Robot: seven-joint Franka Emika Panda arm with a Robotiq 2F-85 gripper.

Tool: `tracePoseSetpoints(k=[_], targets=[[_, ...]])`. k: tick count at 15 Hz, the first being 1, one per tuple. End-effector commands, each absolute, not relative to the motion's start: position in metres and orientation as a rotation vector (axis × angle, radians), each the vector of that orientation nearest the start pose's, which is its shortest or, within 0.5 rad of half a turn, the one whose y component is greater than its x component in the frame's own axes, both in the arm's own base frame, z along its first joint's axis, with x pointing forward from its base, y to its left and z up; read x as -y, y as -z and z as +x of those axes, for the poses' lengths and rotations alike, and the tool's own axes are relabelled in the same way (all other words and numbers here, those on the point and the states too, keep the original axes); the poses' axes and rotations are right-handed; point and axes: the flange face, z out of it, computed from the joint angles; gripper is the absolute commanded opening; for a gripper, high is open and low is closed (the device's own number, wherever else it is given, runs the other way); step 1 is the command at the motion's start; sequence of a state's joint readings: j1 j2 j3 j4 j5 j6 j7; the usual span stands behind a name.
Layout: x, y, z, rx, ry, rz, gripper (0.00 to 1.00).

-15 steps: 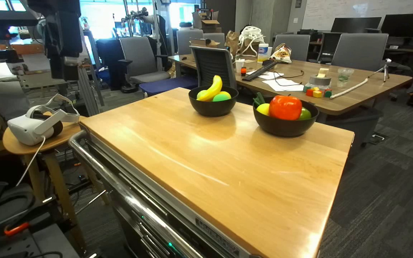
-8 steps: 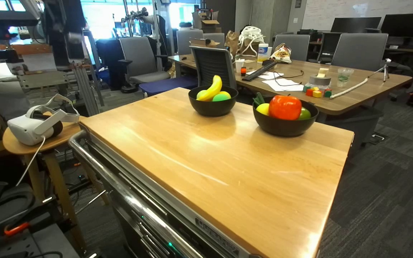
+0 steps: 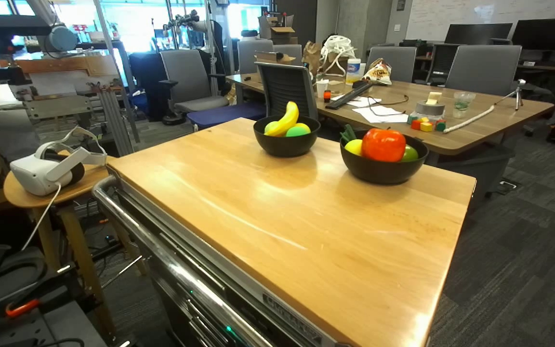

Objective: Pick the objects in the bowls and put them on the counter

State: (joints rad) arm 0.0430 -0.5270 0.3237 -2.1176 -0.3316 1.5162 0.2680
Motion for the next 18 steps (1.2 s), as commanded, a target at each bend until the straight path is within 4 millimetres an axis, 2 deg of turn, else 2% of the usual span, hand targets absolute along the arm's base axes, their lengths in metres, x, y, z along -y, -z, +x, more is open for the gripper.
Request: tracePoseSetpoints(k=[1,2,3,6,7,8,11,15,16,17,18], targets=[[-0.135,-0.603,0.37,0.084,-0.007,-3.719,1.0],[-0.138,-0.602,0.379,-0.091,0.022,-3.758,1.0],[-0.129,-0.6,0.367,0.042,0.032,-3.695,1.0],[-0.131,-0.591,0.372,0.043,-0.003,-3.703,1.0],[-0.128,-0.598,0.374,0.242,0.058,-3.598,1.0],[-0.112,-0.601,0.378,0.314,0.142,-3.614,1.0],[-0.065,-0.614,0.409,0.407,0.314,-3.482,1.0],[-0.001,-0.595,0.443,0.557,0.435,-3.289,1.0],[0.007,-0.591,0.449,0.549,0.393,-3.224,1.0],[-0.001,-0.593,0.439,0.504,0.367,-3.313,1.0],[0.008,-0.587,0.443,0.512,0.353,-3.274,1.0]])
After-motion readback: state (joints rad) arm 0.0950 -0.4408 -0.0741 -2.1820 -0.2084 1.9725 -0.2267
